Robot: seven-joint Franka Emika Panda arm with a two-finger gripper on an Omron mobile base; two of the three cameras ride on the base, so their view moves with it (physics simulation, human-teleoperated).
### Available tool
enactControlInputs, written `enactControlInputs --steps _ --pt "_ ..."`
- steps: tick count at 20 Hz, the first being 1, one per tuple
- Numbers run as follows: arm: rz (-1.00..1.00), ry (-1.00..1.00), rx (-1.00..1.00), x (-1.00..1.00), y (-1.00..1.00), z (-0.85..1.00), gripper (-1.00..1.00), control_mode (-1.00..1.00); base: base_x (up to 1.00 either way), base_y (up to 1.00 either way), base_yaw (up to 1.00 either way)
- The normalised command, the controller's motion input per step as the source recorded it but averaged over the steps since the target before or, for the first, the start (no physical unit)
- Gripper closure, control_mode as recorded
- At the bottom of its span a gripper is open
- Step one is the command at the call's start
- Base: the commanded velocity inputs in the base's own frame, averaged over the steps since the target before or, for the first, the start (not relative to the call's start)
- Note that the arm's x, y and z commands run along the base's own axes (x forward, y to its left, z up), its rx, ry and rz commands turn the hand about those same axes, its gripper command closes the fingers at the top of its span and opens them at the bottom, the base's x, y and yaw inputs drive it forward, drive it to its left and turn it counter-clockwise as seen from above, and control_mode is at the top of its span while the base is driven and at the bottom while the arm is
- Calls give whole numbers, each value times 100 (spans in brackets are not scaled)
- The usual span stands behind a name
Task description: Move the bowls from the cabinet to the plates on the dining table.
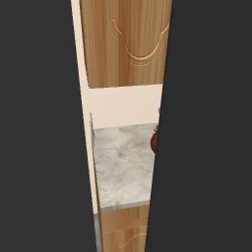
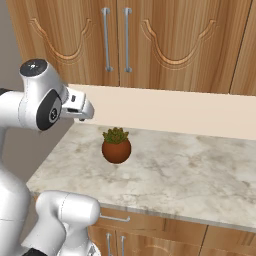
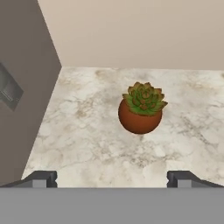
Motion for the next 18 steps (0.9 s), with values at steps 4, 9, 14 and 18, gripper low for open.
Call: enactControlInputs --steps 4,9,14,18 --pt "1 0 0 -23 -7 25 -100 -100 0 0 0" --pt "0 0 -2 -33 -1 37 -100 -100 0 0 0" --pt "0 -6 0 -24 0 45 -100 -100 0 0 0" --pt "0 -10 0 -6 -9 48 -100 -100 0 0 0"
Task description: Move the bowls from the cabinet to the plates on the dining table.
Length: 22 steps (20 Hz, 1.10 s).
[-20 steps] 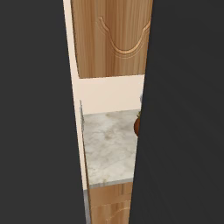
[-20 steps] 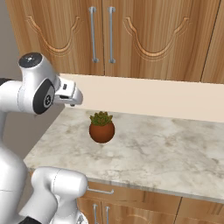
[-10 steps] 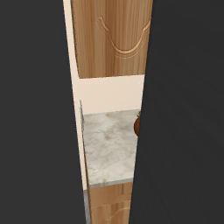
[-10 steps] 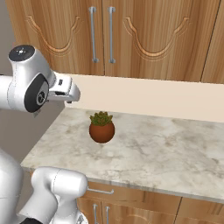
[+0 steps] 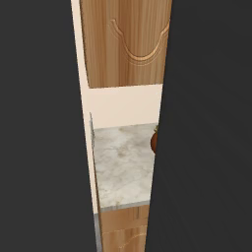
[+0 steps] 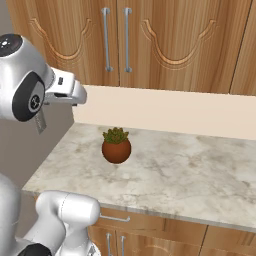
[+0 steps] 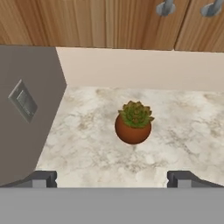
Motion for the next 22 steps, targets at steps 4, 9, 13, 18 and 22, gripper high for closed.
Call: enactControlInputs --steps 4,9,13,18,22 --pt "0 -7 0 0 -22 53 -100 -100 0 0 0" --pt "0 0 0 -3 -8 42 -100 -100 0 0 0" --pt "0 -4 0 1 -2 26 -100 -100 0 0 0" --pt "0 -4 0 24 -23 15 -100 -100 0 0 0" --pt "0 -3 0 26 -22 18 -100 -100 0 0 0"
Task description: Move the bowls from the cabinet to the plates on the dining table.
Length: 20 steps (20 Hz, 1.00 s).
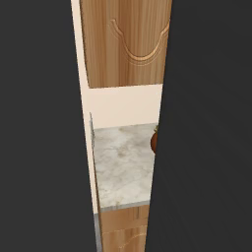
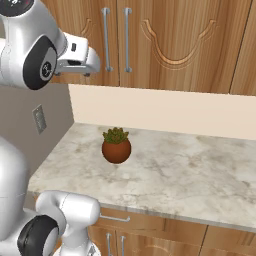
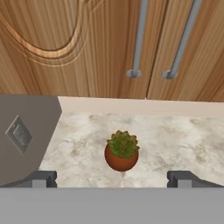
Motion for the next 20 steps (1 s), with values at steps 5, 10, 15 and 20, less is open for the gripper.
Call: enactControlInputs --steps 5,10,15,20 --pt "0 -3 0 22 -5 9 -100 -100 0 0 0" --pt "0 -2 -4 43 -7 0 -100 -100 0 0 0" --pt "0 0 -5 39 -22 0 -100 -100 0 0 0" --pt "0 0 0 31 -22 0 -100 -100 0 0 0"
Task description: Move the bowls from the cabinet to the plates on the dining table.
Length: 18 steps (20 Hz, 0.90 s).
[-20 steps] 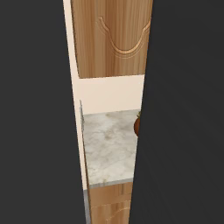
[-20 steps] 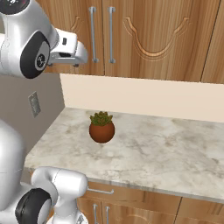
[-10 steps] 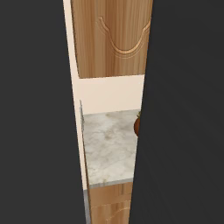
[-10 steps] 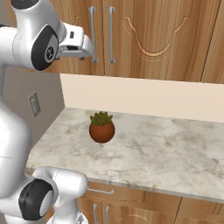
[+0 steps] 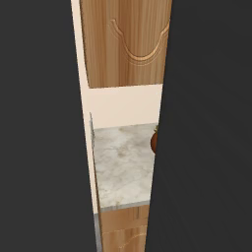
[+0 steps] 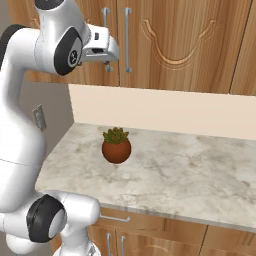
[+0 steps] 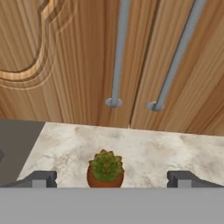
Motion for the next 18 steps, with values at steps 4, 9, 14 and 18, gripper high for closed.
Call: enactControlInputs --steps 4,9,14,18 --pt "0 0 0 52 0 0 -100 -100 0 0 0" --pt "0 0 0 51 0 0 -100 -100 0 0 0" --pt "0 0 0 59 0 0 -100 -100 0 0 0" --pt "0 0 0 46 0 0 -100 -100 0 0 0"
